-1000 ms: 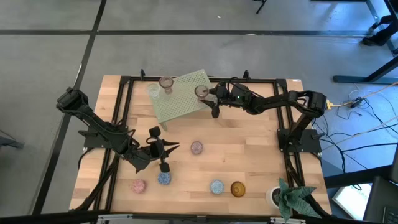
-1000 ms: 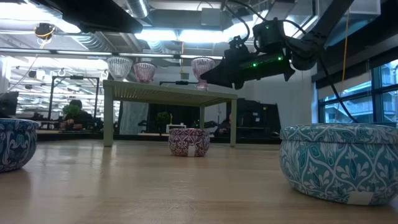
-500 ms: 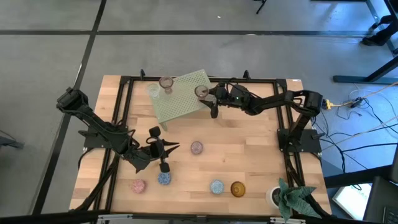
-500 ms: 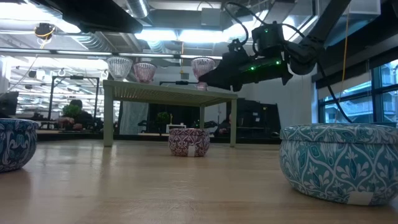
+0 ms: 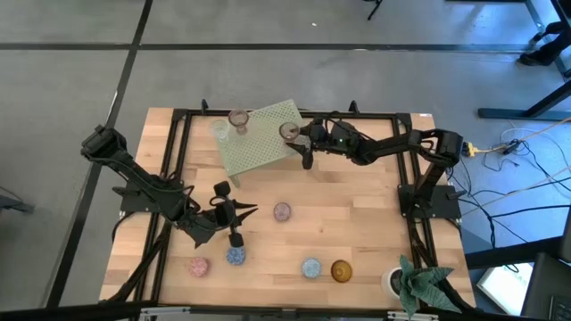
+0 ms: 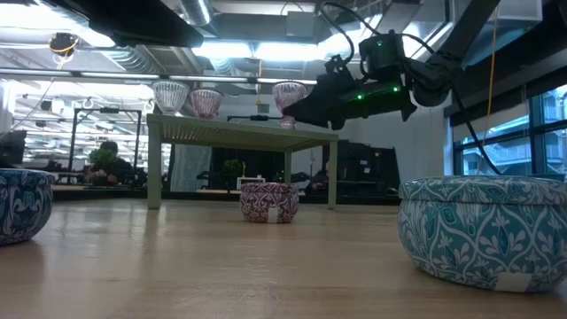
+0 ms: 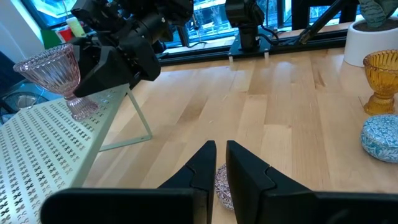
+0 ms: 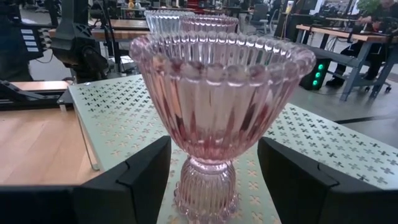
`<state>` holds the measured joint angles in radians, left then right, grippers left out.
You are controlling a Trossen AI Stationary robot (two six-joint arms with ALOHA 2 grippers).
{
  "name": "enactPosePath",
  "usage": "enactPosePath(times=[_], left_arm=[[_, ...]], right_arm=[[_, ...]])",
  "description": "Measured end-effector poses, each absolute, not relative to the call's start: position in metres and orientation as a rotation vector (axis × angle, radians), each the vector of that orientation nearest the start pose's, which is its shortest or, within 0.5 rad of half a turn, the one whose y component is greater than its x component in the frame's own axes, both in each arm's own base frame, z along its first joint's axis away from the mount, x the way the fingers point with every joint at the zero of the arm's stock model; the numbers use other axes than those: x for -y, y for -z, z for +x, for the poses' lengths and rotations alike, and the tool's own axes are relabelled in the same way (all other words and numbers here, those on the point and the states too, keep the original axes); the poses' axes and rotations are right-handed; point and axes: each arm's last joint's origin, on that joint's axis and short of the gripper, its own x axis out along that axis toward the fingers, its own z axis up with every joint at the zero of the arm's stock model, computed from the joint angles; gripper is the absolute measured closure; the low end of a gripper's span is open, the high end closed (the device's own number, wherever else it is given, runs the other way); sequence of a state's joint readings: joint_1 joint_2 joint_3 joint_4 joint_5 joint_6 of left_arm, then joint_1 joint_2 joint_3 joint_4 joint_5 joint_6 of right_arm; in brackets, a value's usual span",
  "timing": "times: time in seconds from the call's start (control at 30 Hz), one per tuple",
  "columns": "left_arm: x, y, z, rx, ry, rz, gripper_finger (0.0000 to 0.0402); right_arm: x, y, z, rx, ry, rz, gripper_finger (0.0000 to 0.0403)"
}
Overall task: Pick & Place candle stick holders
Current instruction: Put the pink glass candle holder on the shelf aligned with the other glass candle holders
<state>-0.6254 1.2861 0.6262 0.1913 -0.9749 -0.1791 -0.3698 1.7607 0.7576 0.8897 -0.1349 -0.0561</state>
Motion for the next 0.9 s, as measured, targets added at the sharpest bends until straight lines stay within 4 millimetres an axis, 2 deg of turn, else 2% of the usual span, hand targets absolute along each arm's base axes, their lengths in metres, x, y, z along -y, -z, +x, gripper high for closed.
enactPosePath(times=[0.77, 0.9], left_arm=[[0.1276, -0.2161, 0.2176, -0.295, -0.369, 0.164, 0.0370], [0.1276, -0.2161, 0.2176, -0.295, -0.369, 0.164, 0.0370]], right_arm=[[0.1240, -0.1782, 0.3251, -0.109, 0.213, -0.036, 0.0160], [0.1241, -0.1783, 0.3251, -0.111, 0.213, -0.048, 0.0174]])
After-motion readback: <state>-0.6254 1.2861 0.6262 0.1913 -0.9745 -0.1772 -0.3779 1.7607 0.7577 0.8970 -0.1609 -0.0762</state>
